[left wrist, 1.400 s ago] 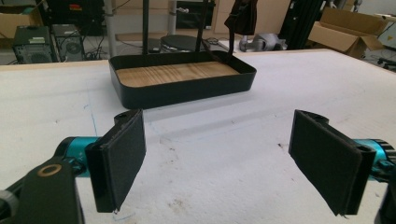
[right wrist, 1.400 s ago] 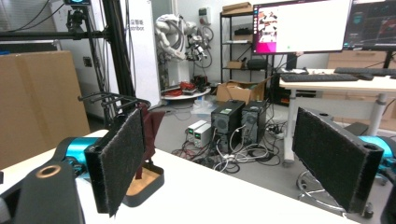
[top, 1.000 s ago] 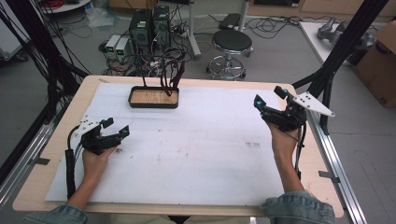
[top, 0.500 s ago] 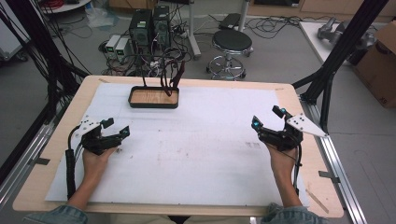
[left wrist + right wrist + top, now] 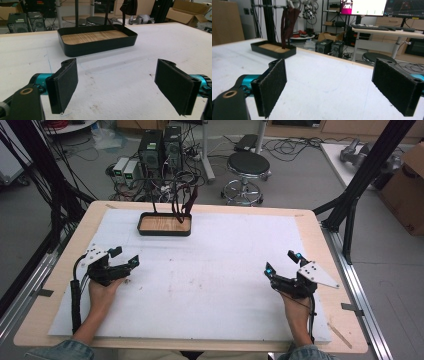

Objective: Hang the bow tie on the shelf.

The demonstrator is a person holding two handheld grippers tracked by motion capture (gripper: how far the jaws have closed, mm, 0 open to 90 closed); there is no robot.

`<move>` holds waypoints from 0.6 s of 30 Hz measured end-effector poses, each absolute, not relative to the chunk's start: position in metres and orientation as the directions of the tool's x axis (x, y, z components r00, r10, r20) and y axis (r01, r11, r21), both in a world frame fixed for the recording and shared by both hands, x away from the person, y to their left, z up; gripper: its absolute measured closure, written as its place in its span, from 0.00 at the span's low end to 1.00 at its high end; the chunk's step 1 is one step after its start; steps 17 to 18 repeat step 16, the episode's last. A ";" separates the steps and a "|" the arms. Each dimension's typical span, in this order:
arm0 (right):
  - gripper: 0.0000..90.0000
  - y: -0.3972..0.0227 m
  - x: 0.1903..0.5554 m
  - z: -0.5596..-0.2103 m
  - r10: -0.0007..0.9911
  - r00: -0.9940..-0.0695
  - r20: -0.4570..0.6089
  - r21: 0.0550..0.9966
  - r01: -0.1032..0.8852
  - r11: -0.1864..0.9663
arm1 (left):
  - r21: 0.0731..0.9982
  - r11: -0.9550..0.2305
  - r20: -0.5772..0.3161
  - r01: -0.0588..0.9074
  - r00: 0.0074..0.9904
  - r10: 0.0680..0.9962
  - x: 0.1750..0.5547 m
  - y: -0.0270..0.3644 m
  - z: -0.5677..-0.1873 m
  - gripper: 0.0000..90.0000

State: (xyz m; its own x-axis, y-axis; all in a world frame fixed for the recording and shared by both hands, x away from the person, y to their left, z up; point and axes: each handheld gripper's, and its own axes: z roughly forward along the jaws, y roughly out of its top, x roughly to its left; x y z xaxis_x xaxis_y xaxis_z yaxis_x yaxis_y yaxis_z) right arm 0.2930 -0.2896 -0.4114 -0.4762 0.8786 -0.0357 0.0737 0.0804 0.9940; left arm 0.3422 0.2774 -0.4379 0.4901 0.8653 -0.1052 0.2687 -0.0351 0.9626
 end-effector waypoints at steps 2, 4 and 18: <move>0.13 -0.288 0.292 -0.418 0.876 -0.482 -0.027 0.992 0.095 0.083 | 0.963 -0.034 -0.105 0.268 0.490 0.865 0.342 0.277 -0.438 0.21; 0.13 -0.288 0.291 -0.425 0.877 -0.481 -0.015 0.991 0.109 0.077 | 0.963 -0.032 -0.108 0.268 0.490 0.865 0.342 0.278 -0.438 0.21; 0.13 -0.285 0.287 -0.436 0.877 -0.480 -0.019 0.982 0.156 0.106 | 0.963 -0.038 -0.100 0.269 0.484 0.869 0.342 0.277 -0.438 0.20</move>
